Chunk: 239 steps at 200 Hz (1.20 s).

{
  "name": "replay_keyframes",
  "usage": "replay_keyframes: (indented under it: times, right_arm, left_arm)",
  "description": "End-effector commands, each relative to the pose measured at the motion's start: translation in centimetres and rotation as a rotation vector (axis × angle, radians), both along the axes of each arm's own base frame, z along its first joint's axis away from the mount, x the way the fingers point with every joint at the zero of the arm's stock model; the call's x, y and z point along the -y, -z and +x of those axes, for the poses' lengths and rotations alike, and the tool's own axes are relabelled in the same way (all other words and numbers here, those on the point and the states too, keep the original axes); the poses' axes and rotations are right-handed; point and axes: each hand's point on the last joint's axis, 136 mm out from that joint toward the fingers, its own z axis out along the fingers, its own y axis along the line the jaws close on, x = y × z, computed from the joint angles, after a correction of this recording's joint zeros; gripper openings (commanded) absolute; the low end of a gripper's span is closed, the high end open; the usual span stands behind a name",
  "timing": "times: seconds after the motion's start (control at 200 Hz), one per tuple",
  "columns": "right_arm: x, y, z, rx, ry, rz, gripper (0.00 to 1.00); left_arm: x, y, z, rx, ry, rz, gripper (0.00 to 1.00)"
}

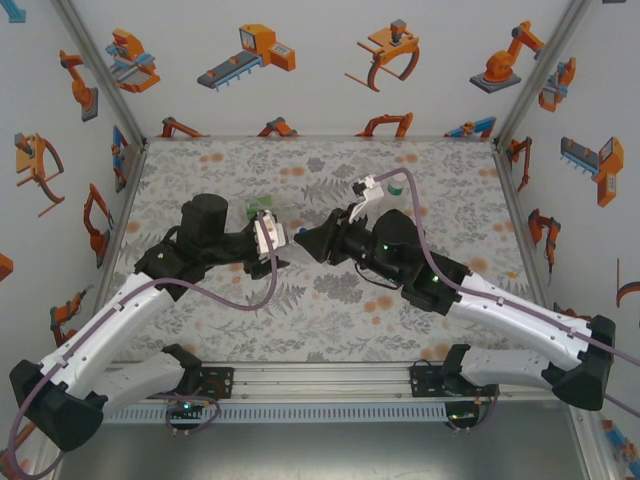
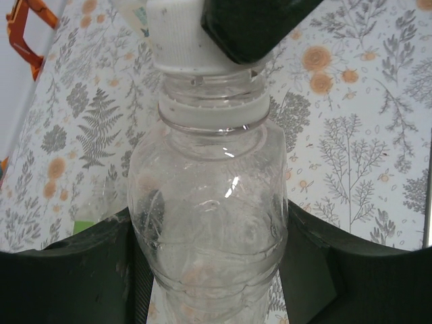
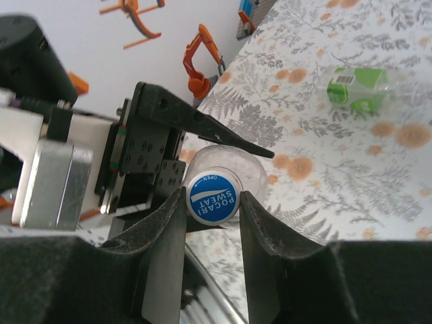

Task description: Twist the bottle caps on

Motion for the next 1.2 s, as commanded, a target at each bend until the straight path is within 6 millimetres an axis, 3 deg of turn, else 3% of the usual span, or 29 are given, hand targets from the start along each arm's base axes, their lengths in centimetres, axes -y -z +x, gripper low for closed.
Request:
replay_keyframes:
  times: [0.0, 0.28, 0.851, 1.116, 1.191]
  right_arm:
    - [-0.9, -0.1, 1.0, -0.164, 0.053, 0.093, 0.00]
    - [0.2, 0.3, 1.3, -0.185, 0.106, 0.017, 0.00]
    - [-1.3, 1.8, 2.3, -0.193, 0.124, -0.057, 0.00]
    - [-1.0, 0.1, 1.7, -0.132, 0.092, -0.055, 0.41]
    - [-0.7, -0.6, 1.4, -0.101, 0.080, -0.056, 0.48]
  left_arm:
    - [0.8, -1.9, -0.9, 0.041, 0.061, -0.065, 0.00]
    - [0.7, -1.9, -0.6, 0.043, 0.038, -0.059, 0.00]
    - [1.2, -2.1, 1.4, -0.062, -0.058, -0.067, 0.00]
    - [1.0, -2.3, 0.1, -0.011, 0.004, -0.082, 0.00]
    - [1.0, -2.4, -0.2, -0.005, 0.019, -0.087, 0.00]
